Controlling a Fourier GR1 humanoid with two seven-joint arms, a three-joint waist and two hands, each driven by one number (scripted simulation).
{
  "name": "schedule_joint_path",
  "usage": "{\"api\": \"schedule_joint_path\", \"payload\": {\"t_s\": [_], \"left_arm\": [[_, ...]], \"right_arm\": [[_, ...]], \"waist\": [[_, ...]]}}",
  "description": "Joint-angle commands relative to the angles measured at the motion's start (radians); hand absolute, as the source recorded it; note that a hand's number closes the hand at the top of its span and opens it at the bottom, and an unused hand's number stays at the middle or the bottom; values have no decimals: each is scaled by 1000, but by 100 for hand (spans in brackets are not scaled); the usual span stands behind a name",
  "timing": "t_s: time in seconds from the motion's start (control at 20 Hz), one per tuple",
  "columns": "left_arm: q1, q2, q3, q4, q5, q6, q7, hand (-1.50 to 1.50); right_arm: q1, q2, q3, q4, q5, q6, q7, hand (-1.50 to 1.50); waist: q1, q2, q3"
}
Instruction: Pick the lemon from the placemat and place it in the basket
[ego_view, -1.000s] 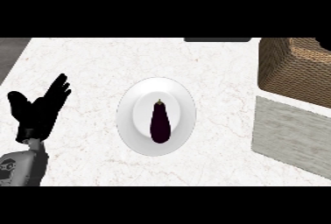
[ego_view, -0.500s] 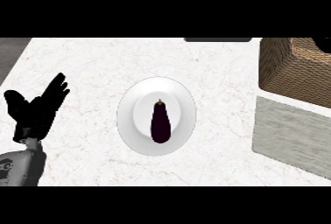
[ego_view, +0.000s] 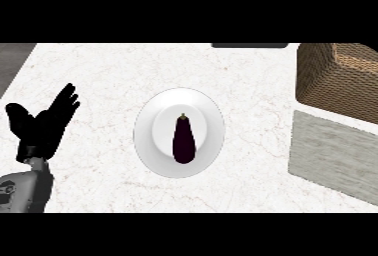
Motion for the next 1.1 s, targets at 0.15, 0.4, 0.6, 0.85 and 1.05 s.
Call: {"api": "schedule_joint_path", "payload": {"t_s": [0.15,0.4,0.6,0.85,1.05], "left_arm": [[-14,16,21,31,12,-8,8,0],[9,-26,-13,-33,-6,24,30,0],[15,15,23,-19,14,-5,9,0],[-22,11,21,-20,12,11,43,0],[-30,24,30,21,27,-21,17,0]], "right_arm": [[-11,-48,-175,22,-165,-57,-6,-150],[44,-139,-299,3,-301,29,49,-150],[142,-309,-370,66,-385,229,33,-150],[293,-448,-431,216,-450,462,-108,-150],[358,-546,-453,363,-466,576,-198,-150]], "waist": [[-13,-3,0],[-25,-9,0],[-29,-8,0],[-30,-3,2],[-15,3,3]]}}
